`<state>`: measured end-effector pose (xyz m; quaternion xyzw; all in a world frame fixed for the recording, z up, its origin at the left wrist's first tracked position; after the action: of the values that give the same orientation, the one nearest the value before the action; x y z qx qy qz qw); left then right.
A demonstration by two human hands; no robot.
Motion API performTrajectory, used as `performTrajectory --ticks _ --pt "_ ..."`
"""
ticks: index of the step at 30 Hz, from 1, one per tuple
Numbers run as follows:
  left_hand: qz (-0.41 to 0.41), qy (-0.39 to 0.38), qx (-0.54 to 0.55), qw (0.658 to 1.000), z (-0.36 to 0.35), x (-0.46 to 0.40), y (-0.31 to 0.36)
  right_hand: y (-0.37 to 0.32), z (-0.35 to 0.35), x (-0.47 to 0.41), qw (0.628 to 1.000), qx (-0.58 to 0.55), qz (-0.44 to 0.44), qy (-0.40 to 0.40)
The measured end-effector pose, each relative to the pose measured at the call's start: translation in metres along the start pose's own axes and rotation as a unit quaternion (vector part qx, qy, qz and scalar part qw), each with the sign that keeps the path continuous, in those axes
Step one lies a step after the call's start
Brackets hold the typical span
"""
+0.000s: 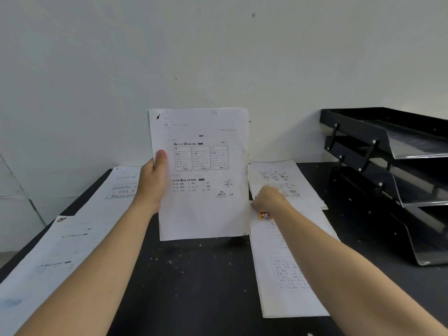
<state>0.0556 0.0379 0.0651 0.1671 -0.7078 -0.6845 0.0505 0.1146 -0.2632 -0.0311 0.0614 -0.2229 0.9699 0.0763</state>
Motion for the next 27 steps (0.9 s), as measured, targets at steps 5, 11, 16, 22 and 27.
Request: performTrajectory --ticks 5,11,16,22,27 --pt "-0.001 0.0 0.008 1.0 -0.001 -0.002 0.001 0.001 -0.001 -0.006 0.999 -0.001 0.021 -0.025" --pt "0.029 0.013 0.04 0.999 0.0 -0.006 0.008 -0.05 0.026 0.027 0.852 -0.464 0.166 -0.177" --pt "0.053 0.024 0.059 0.997 -0.002 -0.01 0.008 -0.066 0.033 0.046 0.825 -0.473 0.252 -0.182" --pt "0.091 -0.073 -0.032 0.993 -0.033 -0.011 0.004 -0.053 0.072 0.033 0.876 -0.411 0.25 0.027" --pt "0.122 -0.158 -0.153 0.968 -0.072 0.003 -0.015 -0.031 0.11 0.041 0.885 -0.404 0.22 0.065"
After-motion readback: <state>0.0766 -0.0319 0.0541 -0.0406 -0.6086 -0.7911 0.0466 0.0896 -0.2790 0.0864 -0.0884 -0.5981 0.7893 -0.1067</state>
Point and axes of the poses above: each hand's wrist, its own x-axis away from the middle knuckle, its own z-axis out of the back of the hand, y = z × x, the point moved 8 cm from there along -x, towards the middle knuckle, and after that the axes turned 5 degrees about z, right-handed, at the moved point
